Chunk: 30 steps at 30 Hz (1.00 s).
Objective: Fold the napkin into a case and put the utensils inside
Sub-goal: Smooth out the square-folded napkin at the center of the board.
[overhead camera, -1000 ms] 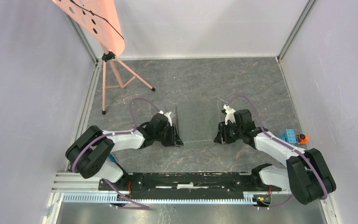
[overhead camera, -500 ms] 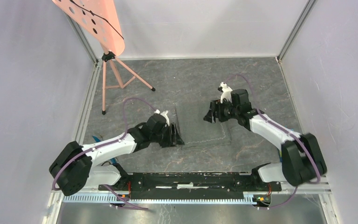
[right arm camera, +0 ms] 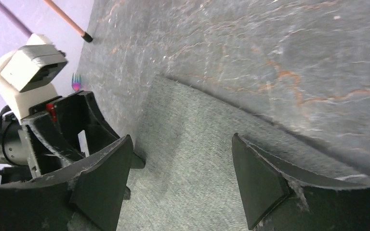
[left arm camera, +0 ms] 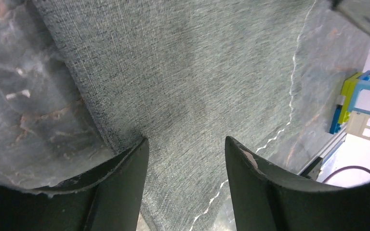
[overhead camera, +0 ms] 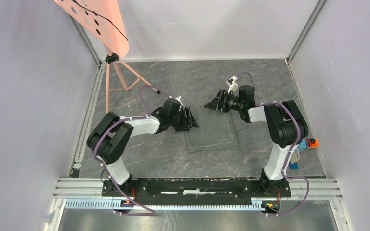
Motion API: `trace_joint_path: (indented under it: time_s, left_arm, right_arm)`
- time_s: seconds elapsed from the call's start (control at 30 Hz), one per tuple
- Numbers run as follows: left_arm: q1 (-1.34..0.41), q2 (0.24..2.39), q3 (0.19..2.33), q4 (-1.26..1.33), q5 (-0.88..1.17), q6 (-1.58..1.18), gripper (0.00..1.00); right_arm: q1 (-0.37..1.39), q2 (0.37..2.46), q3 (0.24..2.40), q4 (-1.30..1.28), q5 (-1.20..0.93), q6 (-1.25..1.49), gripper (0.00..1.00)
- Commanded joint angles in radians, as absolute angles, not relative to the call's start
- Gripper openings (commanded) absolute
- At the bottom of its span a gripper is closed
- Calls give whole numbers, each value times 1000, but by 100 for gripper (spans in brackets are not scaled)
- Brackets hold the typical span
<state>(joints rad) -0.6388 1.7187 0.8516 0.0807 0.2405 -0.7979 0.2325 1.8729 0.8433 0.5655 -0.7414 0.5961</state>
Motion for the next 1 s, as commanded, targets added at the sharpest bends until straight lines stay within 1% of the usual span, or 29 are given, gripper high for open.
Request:
trace_joint_path:
  time_s: [0.0, 0.1, 0.27, 0.4, 0.5, 0.57, 0.6, 0.67, 0.73, 0.83, 0.87, 0.9, 0.97]
  left_arm:
    - [-634, 1756, 828, 162, 212, -752, 67]
    - [-628, 1771, 773, 169, 188, -779, 66]
    - [-616, 1787, 687, 223, 194, -803, 65]
    - [-616, 1779, 649, 250, 198, -802, 65]
    - [-616, 1761, 646, 243, 198, -791, 64]
    - [-616, 1742, 651, 231, 203, -778, 64]
    - [-617, 1730, 655, 222, 208, -770, 64]
    - [-618, 1699, 663, 209, 227, -755, 64]
    - [-621, 1660, 676, 191, 250, -746, 64]
    - [-624, 1584, 677, 196, 333, -790, 65]
    - [-629, 1558, 663, 229, 375, -827, 66]
    - [-635, 1526, 648, 244, 394, -857, 67]
    - [-644, 1456, 624, 234, 405, -877, 69]
  right_arm:
    - [169, 1946, 842, 788, -824, 661, 81]
    - [127, 1996, 832, 816, -836, 656, 82]
    - [68, 2055, 839, 756, -827, 607, 82]
    - [11, 2106, 885, 659, -824, 551, 82]
    - [-35, 2098, 927, 578, -838, 525, 82]
    - [-41, 2050, 993, 388, -808, 421, 82]
    - [-41, 2011, 1047, 234, -748, 326, 82]
    - [-38, 1932, 1136, -32, -582, 200, 83]
    - [-27, 1830, 1187, -229, -367, 152, 83]
    - [70, 1653, 1179, -413, -102, 149, 83]
    - [106, 1610, 1158, -451, -65, 155, 83]
    - [142, 1557, 1125, -483, -48, 167, 83]
    - [186, 1444, 1022, -489, -108, 195, 83]
